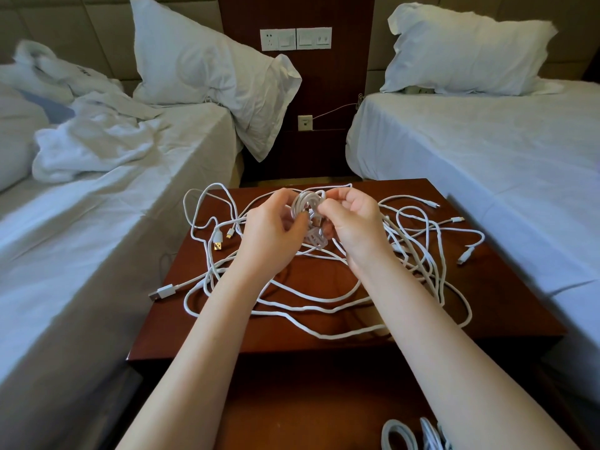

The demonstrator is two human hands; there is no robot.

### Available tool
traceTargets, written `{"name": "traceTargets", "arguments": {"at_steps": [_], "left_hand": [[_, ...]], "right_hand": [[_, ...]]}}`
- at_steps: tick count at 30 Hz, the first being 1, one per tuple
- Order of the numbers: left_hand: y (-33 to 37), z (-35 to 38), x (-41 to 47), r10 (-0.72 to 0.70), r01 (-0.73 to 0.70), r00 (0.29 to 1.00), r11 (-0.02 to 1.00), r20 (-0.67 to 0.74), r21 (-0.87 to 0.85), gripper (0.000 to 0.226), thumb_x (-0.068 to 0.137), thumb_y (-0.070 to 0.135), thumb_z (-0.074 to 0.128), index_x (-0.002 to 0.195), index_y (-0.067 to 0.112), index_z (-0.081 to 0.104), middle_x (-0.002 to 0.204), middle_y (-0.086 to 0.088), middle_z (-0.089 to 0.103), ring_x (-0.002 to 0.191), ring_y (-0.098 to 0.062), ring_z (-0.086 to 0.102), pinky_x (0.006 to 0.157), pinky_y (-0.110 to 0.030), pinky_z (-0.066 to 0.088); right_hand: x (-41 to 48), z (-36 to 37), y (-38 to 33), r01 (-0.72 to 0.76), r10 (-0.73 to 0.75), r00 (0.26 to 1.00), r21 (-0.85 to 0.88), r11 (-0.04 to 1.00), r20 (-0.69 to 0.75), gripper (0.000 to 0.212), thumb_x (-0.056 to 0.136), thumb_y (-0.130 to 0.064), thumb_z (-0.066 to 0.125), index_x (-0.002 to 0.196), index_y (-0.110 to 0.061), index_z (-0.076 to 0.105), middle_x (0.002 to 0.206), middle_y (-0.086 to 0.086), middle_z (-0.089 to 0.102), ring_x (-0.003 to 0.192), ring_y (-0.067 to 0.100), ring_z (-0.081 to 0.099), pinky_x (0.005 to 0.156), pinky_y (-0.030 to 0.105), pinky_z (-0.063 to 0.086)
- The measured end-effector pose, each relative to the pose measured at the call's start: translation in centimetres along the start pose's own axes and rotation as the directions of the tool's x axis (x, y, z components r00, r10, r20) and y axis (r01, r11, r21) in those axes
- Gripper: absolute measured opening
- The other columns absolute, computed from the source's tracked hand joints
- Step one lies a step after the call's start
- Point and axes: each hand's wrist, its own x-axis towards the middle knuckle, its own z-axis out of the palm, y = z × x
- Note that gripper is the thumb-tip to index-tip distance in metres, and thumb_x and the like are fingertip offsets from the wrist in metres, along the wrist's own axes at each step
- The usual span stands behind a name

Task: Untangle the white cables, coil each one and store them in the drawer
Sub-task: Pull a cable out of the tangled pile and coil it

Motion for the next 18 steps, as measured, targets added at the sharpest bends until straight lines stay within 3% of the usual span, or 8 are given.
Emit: {"name": "traceTargets", "arguments": {"at_steps": [5,11,18], "left_hand": [[-0.1,0.0,0.0,-0.001,0.001,1.0,0.999,0.019,0.044,0.022,0.093,0.014,0.058,0.115,0.014,0.059,0.095,-0.007,0.071,0.081,-0.014,0.069,0.069,-0.028,0.059],[-0.1,0.4,-0.1,-0.023,0.021,0.999,0.996,0.023,0.083,0.014,0.092,0.016,0.06,0.106,0.016,0.06,0.083,-0.005,0.068,0.073,-0.017,0.067,0.061,-0.027,0.055],[0.1,0.5,-0.1,-0.001,-0.001,1.0,0.992,0.011,0.125,0.009,0.089,0.012,0.063,0.093,0.019,0.059,0.081,-0.005,0.068,0.072,-0.019,0.067,0.064,-0.033,0.057]], "right_hand": [[0.1,0.5,0.5,0.004,-0.003,0.998,0.012,1.0,-0.065,0.009,0.087,-0.006,0.062,0.092,-0.013,0.061,0.078,0.005,0.067,0.057,0.008,0.058,0.053,0.02,0.047],[0.2,0.6,1.3,0.091,-0.116,0.982,-0.165,0.982,-0.15,0.008,0.086,-0.012,0.065,0.089,-0.017,0.061,0.081,0.008,0.069,0.076,0.02,0.067,0.066,0.032,0.059],[-0.2,0.4,1.6,0.225,-0.271,0.955,-0.307,0.925,-0.117,0.013,0.086,-0.013,0.069,0.094,-0.014,0.059,0.071,0.001,0.063,0.068,0.017,0.066,0.06,0.025,0.058]]}}
